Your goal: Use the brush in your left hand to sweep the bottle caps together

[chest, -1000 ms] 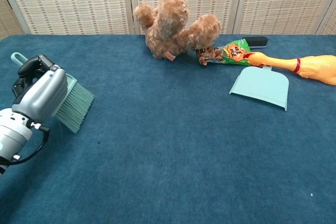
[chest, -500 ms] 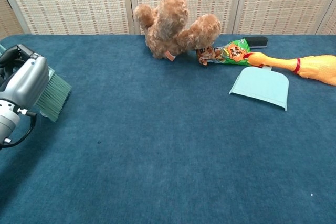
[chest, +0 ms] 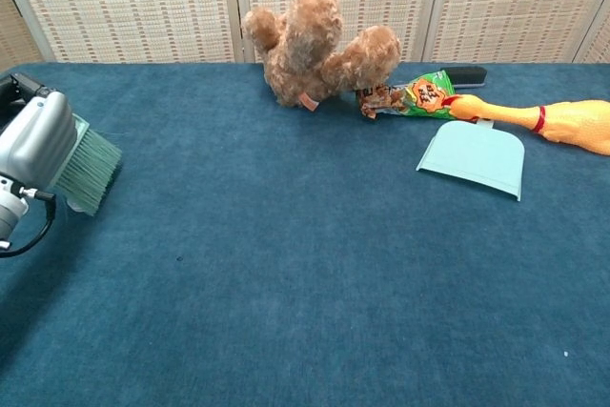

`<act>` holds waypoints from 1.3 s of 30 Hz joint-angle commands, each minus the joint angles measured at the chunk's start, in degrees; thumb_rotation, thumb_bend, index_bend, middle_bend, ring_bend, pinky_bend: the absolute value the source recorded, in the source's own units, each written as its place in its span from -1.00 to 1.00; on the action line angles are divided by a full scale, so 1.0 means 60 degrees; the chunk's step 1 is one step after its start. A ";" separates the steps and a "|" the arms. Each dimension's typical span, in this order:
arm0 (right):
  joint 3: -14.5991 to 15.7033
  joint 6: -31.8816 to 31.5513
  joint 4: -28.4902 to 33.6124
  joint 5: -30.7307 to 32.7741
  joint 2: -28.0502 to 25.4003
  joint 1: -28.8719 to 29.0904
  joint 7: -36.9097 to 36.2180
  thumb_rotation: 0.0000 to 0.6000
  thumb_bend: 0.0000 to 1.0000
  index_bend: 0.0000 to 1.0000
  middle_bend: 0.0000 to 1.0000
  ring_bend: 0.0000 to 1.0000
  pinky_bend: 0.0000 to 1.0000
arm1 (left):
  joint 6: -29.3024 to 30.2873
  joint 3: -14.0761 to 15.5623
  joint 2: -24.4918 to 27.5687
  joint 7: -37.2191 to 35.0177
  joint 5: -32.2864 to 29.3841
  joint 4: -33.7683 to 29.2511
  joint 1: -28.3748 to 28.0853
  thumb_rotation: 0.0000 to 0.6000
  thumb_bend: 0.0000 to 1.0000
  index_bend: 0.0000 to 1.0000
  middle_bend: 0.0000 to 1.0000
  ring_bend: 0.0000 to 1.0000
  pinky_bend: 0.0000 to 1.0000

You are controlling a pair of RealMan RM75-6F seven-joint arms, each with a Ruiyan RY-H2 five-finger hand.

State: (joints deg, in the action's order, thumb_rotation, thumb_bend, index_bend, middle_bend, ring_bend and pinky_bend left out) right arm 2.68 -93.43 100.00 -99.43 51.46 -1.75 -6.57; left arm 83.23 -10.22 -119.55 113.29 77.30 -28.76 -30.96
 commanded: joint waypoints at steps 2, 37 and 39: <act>-0.0001 -0.0009 -0.0002 -0.0011 0.0003 -0.0005 0.0002 1.00 -0.61 -1.00 -1.00 -1.00 -1.00 | 0.0864 0.0267 0.0986 0.0081 0.0389 -0.2937 0.0278 1.00 0.06 0.86 1.00 0.58 0.65; 0.0204 0.0010 -0.0002 -0.0482 0.0028 0.0000 0.0081 1.00 -0.61 -1.00 -1.00 -1.00 -1.00 | 0.0057 0.1711 0.3022 -0.1490 -0.2191 -0.9911 0.1814 1.00 0.04 0.68 0.99 0.59 0.69; 0.0197 0.0032 0.0011 -0.0457 0.0047 0.0004 0.0131 1.00 -0.61 -1.00 -1.00 -1.00 -1.00 | 0.0075 0.1646 0.3006 -0.1555 -0.2430 -0.9906 0.1835 1.00 -0.04 0.18 0.88 0.56 0.70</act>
State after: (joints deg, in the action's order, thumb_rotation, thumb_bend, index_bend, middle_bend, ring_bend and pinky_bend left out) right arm 3.87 -93.29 100.03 -102.21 51.70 -1.74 -5.85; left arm 83.97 0.06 -101.14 104.53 63.71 -88.40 -20.02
